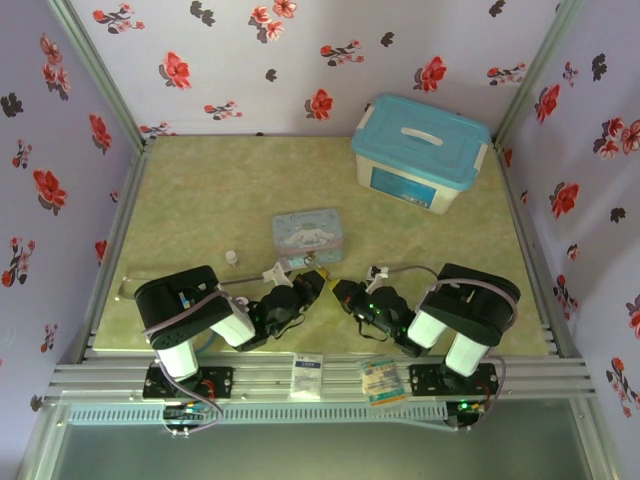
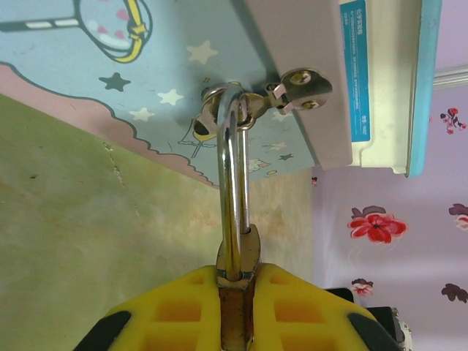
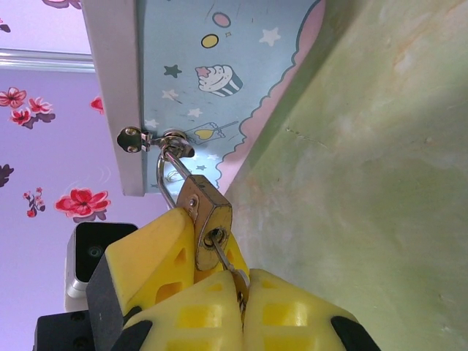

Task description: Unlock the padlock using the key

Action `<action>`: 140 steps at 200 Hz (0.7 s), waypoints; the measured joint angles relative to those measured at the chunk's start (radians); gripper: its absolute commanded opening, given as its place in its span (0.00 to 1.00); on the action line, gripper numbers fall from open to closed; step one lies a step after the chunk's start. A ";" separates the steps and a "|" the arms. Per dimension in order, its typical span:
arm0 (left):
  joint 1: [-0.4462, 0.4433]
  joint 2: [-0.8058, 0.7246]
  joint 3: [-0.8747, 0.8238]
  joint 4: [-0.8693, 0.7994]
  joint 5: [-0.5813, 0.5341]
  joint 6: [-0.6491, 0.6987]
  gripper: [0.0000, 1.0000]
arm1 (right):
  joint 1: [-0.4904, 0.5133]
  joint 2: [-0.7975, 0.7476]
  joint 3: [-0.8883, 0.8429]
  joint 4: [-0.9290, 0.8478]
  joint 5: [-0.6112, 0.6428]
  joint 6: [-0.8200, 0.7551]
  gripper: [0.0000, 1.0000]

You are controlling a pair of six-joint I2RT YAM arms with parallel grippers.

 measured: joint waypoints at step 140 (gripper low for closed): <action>0.000 -0.006 0.020 0.004 -0.024 -0.004 0.00 | -0.270 -0.021 0.032 -0.045 -0.504 -0.129 0.00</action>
